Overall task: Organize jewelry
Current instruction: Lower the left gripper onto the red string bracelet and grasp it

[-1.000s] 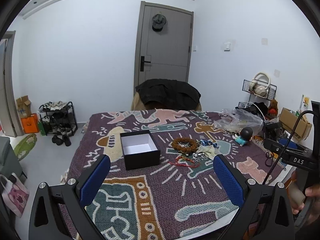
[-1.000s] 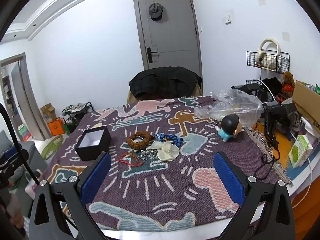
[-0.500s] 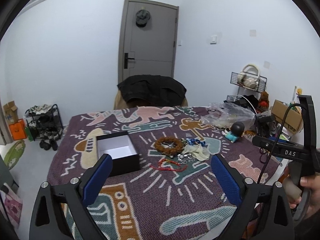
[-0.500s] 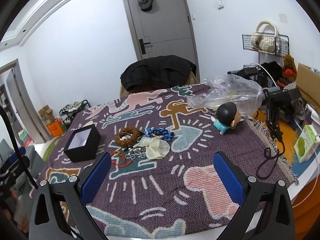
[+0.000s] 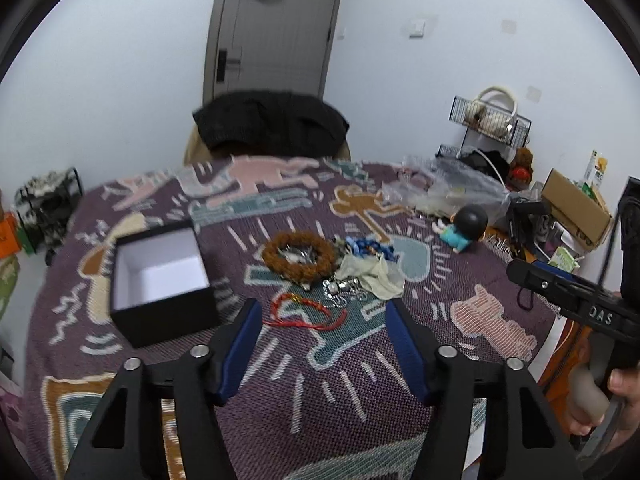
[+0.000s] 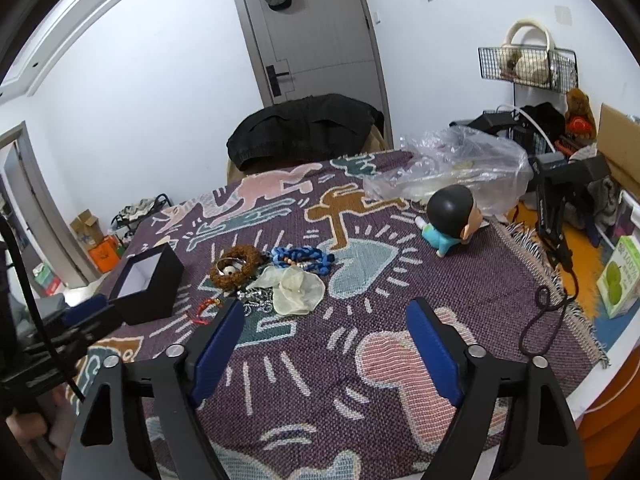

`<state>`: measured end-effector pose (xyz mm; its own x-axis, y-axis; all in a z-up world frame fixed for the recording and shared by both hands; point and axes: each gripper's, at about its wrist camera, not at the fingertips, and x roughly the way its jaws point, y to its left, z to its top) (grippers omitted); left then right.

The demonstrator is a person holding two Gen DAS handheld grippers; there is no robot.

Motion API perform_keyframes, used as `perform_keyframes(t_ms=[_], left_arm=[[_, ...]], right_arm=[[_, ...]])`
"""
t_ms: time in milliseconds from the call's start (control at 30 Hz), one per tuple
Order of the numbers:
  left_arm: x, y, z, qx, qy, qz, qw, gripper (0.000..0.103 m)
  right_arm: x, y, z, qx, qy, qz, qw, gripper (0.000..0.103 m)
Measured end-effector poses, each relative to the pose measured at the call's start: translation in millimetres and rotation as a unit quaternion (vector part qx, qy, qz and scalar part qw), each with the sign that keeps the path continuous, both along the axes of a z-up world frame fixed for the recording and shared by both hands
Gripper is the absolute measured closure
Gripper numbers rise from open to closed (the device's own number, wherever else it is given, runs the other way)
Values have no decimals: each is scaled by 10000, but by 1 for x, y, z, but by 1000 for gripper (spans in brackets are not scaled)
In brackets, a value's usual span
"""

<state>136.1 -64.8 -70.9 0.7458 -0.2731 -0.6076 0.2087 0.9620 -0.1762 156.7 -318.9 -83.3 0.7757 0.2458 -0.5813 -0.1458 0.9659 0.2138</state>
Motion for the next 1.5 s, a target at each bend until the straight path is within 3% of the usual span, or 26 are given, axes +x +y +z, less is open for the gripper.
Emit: perform_keyframes(t_ms=[200,533,667,767,1100,1233,1333,1500], left_arm=[[29,-2,-16,-126,437,130,9989,46],[74,-14,-33,-169,1024,106,9945,57],[89,-18,-46,-28,1344,366,9902,74],[100,-18,-57,-17,1546,497,9867,75],[124,-20,-83,181,1844,815,9793,75],[129,-24,-84,359,1725,876,9805,76],[128,-24,-85,425,1671,927,9806,93],[122,-12,-84,83,1632,774,9835,96]], right_arm=[[15,2,-12,64,178,19,9998,34],[37,-4,-27,334,389,-89,9986,35],[45,-8,-34,472,509,-121,9975,41],[47,-9,-38,524,553,-134,9970,41],[59,-4,-51,567,706,-45,9959,41],[70,2,-58,592,825,8,9948,41],[79,4,-60,682,918,41,9934,41],[94,10,-63,762,1085,62,9912,41]])
